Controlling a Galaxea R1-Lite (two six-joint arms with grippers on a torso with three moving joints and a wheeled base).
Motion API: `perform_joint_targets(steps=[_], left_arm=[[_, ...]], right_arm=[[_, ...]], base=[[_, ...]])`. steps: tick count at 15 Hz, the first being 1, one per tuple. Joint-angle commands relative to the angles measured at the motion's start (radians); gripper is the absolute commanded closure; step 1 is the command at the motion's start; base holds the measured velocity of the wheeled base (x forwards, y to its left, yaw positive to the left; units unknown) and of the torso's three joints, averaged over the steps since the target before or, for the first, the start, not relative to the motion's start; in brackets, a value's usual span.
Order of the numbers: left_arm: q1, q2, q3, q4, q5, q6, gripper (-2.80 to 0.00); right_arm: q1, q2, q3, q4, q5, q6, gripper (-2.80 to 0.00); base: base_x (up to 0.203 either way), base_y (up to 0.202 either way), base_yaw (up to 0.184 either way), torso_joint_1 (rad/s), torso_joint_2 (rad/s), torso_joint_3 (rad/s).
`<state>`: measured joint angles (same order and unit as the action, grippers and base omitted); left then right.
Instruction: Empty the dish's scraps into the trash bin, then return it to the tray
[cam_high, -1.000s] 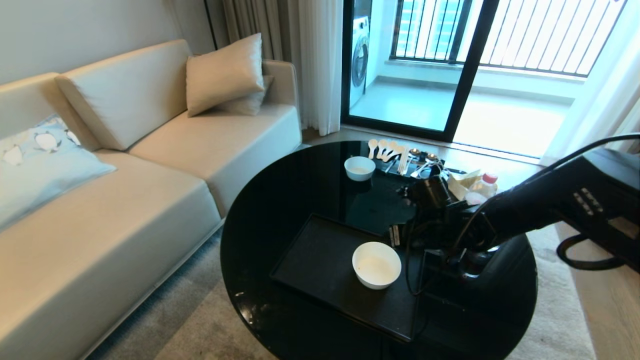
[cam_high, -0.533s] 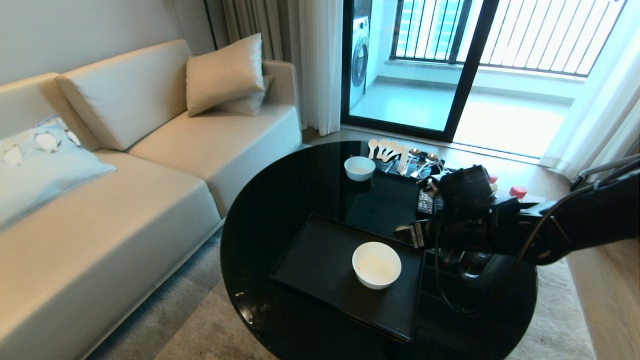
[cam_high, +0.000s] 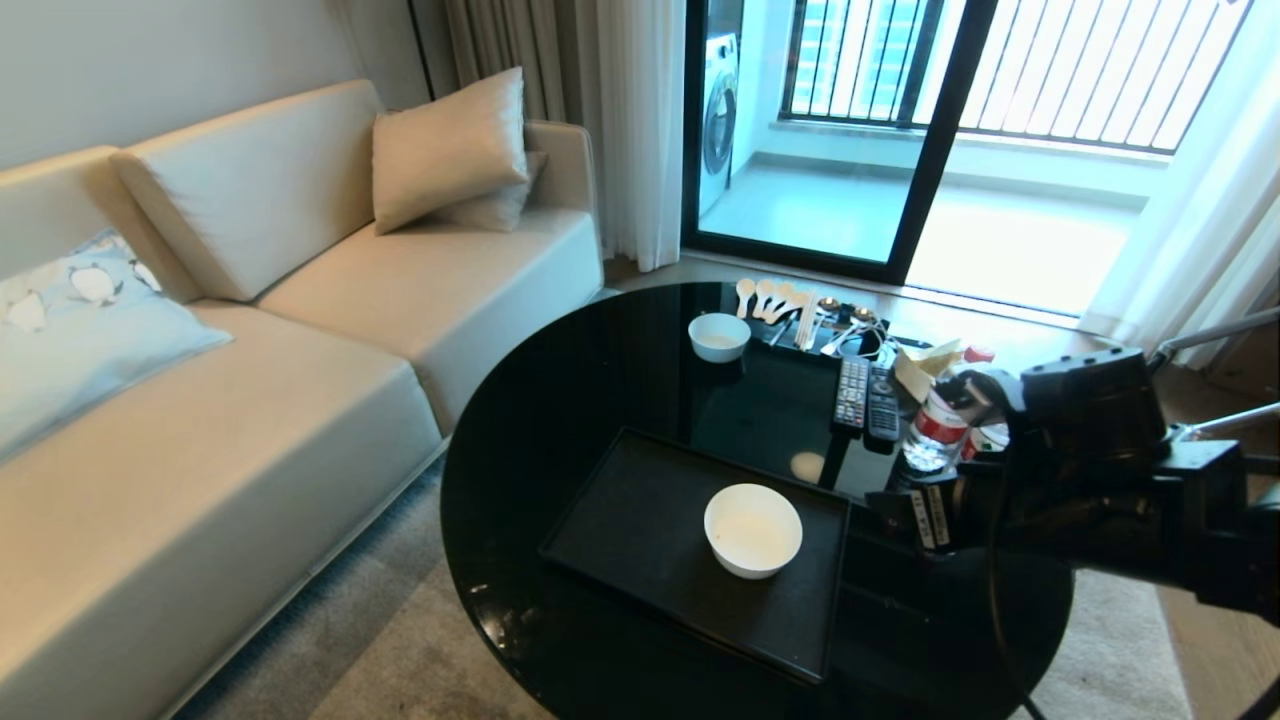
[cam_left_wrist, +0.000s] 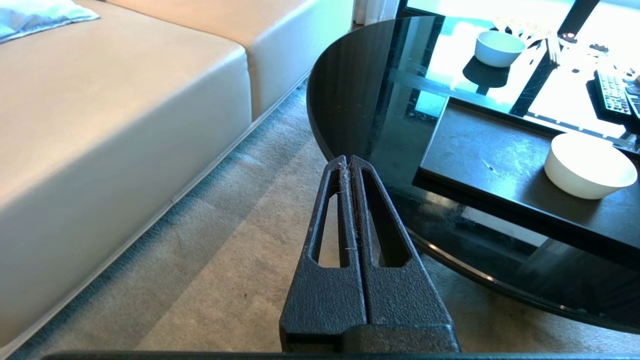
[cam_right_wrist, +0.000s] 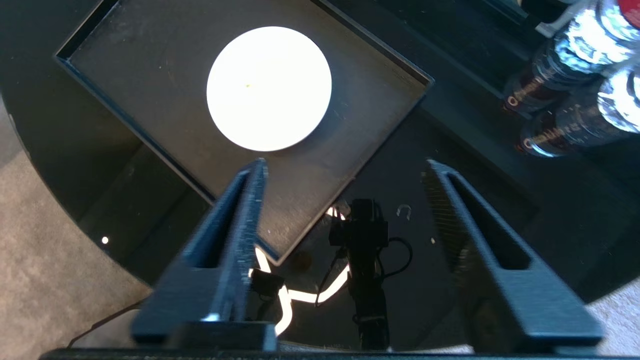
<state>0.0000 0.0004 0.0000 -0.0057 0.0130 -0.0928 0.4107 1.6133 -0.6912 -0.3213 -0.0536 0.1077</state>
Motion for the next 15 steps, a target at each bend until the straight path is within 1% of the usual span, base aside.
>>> perform_joint_targets(steps=[1,6,7,8,9,10,12,15], left_arm=[[0.000,0.000,0.000,0.000,0.001,-0.001,0.00],[0.000,0.000,0.000,0.000,0.001,-0.001,0.00],[0.000,0.000,0.000,0.000,0.001,-0.001,0.00],[0.000,0.000,0.000,0.000,0.001,-0.001,0.00],[0.000,0.000,0.000,0.000,0.001,-0.001,0.00],[0.000,0.000,0.000,0.000,0.001,-0.001,0.00],[0.000,0.000,0.000,0.000,0.001,-0.001,0.00],[0.000,0.000,0.000,0.000,0.001,-0.001,0.00]], right_arm=[[-0.020,-0.107,0.055,-0.003,-0.009,0.000,0.00],[-0.067,-0.249,0.161,-0.005,-0.017,-0.005,0.00],[-0.081,-0.280,0.193,-0.006,-0.033,-0.005,0.00],[-0.095,-0.302,0.226,-0.014,-0.077,-0.004,0.00],[-0.101,-0.319,0.255,-0.036,-0.115,-0.004,0.00],[-0.116,-0.337,0.292,-0.074,-0.134,-0.003,0.00],[-0.158,-0.386,0.346,-0.119,-0.141,-0.003,0.00],[-0.195,-0.503,0.421,-0.124,-0.143,-0.005,0.00]], base=[[0.000,0.000,0.000,0.000,0.00,0.000],[0.000,0.000,0.000,0.000,0.00,0.000],[0.000,0.000,0.000,0.000,0.00,0.000],[0.000,0.000,0.000,0.000,0.00,0.000],[0.000,0.000,0.000,0.000,0.00,0.000],[0.000,0.000,0.000,0.000,0.00,0.000],[0.000,0.000,0.000,0.000,0.00,0.000],[0.000,0.000,0.000,0.000,0.00,0.000]])
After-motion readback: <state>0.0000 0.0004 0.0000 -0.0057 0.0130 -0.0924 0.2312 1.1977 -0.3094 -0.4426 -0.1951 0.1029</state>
